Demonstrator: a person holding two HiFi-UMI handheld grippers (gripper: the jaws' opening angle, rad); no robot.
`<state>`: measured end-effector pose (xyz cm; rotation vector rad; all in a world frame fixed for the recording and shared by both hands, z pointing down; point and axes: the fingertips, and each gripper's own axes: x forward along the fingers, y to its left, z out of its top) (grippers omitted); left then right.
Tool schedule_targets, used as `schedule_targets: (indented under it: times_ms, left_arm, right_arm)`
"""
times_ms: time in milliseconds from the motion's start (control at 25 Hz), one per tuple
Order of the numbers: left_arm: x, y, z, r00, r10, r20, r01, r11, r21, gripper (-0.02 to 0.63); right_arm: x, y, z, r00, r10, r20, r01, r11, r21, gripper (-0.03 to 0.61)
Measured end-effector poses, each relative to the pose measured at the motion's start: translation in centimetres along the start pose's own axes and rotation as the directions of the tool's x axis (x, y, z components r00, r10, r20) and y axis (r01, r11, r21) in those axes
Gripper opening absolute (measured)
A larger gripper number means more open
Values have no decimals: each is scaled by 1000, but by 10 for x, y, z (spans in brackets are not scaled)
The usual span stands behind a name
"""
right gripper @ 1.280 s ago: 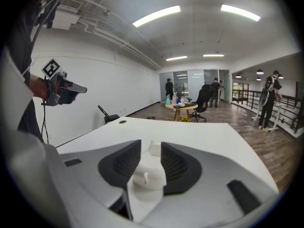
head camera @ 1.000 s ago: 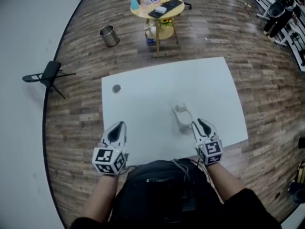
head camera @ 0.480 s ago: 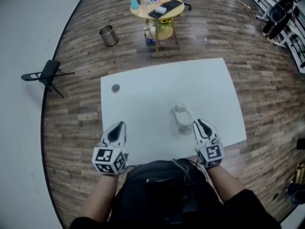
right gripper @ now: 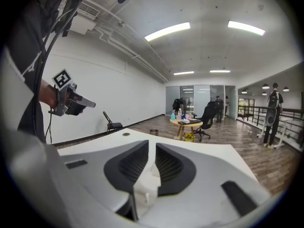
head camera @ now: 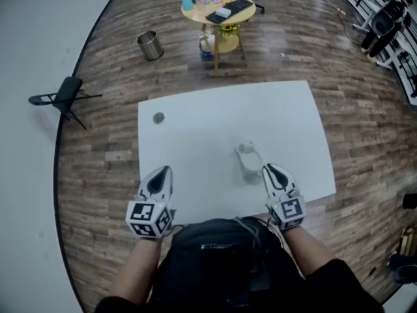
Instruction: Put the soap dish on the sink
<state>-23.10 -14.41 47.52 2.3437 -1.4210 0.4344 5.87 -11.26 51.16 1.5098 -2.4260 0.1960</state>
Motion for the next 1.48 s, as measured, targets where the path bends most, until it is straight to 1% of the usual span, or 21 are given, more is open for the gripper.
schedule_targets:
  times_ms: [40,120,160,280,360,600,1080,1320,1480]
  left_arm:
    - [0,0,-1,1000,1,0,-1,1000,-3,-11]
    - [-1,-1,-2,1000,3,4,-3,1000,-7,-11]
    - [-1,-1,-2,1000,5,6,-5,1000,-9,-11]
    - [-1,1,-3,1000,9,10,-9,1000,-16,-11]
    - [0,3,-4,1000,11,9,-11,1000,-18,-11]
    - [3,-2,-2,1000,9,10,-9,1000,-20,-11]
    - [-8,1,-7,999,33,22,-32,999,-28,-11]
    - [-18,11,-8,998,53,30,-52,998,-39,-11]
    - [-22,17,-12,998,56,23,-55,998,-43,-11]
  right_arm:
    - [-1,1,-2,1000,9,-6,-9,1000,-8,41]
    - [-1,1,-4,1000,24,-15,-25,1000,-13,37]
    - [-1,1,-6,999,29,-20,-29,1000,-8,8]
    - [1,-3,-12,999,30,-35,-29,999,36,6]
    - [2,-5,-14,999,31,-43,-29,998,49,6]
    - [3,-5,-13,997,48,-62,-47,999,16,6]
    - [8,-6,-7,997,61,-49,-59,998,29,6]
    - [10,-3,-4,997,60,-49,-58,998,31,5]
    - [14,-1,1,997,57,-44,-56,998,28,6]
